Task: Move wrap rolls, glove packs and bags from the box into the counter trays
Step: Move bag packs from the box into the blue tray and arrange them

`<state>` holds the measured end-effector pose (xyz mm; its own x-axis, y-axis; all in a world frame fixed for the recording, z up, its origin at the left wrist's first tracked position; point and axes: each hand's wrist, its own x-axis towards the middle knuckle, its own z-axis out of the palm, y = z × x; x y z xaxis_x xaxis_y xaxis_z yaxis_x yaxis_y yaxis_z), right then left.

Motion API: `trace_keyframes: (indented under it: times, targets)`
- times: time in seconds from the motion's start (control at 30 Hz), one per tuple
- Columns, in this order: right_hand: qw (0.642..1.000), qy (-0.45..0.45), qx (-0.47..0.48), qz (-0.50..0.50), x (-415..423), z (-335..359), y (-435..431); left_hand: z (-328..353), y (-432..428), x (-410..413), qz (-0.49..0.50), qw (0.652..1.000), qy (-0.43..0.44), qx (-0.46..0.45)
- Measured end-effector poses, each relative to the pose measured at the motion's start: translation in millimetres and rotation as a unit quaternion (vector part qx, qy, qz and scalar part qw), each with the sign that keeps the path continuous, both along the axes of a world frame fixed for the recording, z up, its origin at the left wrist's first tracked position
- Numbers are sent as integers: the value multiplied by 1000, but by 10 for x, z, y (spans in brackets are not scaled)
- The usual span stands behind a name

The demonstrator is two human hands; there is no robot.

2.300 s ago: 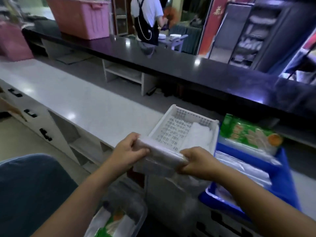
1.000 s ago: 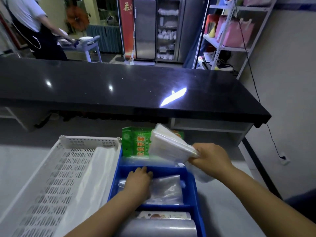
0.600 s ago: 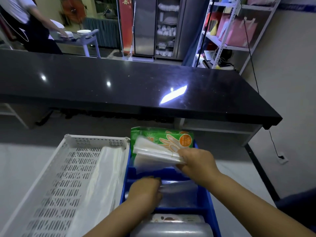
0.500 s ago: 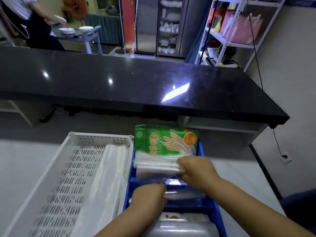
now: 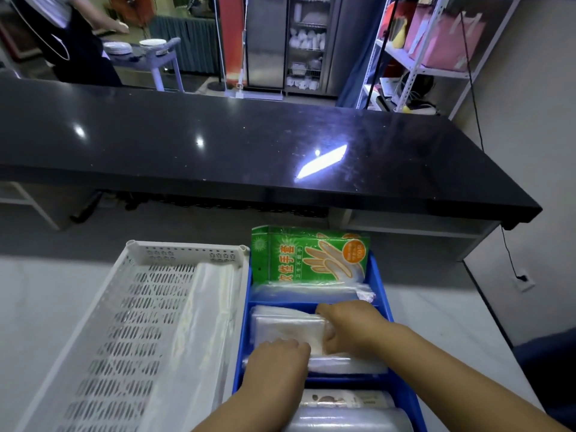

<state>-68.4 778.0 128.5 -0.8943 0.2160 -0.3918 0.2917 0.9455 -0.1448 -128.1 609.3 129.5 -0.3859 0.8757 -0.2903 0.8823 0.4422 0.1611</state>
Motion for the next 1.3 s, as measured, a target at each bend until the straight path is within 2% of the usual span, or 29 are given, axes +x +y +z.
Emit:
trace_keyframes:
  times: [0.13, 0.23, 0.33, 0.43, 0.57, 0.67, 0.77, 0.87, 0.93, 1.03, 1.2, 1.3]
  targets:
    - [998, 57, 24, 3, 72, -17, 19, 15, -5, -124, 3, 999, 41, 14]
    - [997, 62, 43, -20, 136, 29, 97, 3, -4, -195, -3, 994, 66, 85]
    - [997, 64, 19, -40, 201, 62, 152, -45, 59, -256, -21, 987, 96, 131]
    - [997, 71, 18, -32, 236, 48, 139, -123, 107, -279, -30, 993, 60, 94]
    - [987, 138, 85, 8, 281, 10, 113, -123, 128, -295, -22, 993, 46, 105]
    - [983, 171, 63, 3, 299, 14, 106, -93, 103, -353, 8, 996, 7, 89]
    - [991, 112, -37, -56, 311, 58, 143, -62, 94, -422, 2, 999, -18, 37]
    - [991, 45, -109, -62, 374, 81, 172, -65, 100, -466, -10, 1000, -23, 15]
    - [994, 4, -101, -37, 422, 71, 155, -78, 110, -487, -21, 1000, -20, 4]
    - [995, 3, -94, -26, 402, 71, 129, -55, 146, -524, -40, 998, -30, -24]
    - [983, -26, -169, -70, 350, 123, 139, 0, 234, -628, -35, 993, -63, -88]
    - [993, -37, -96, -55, 328, 86, 107, -16, 270, -594, -34, 994, -18, -107]
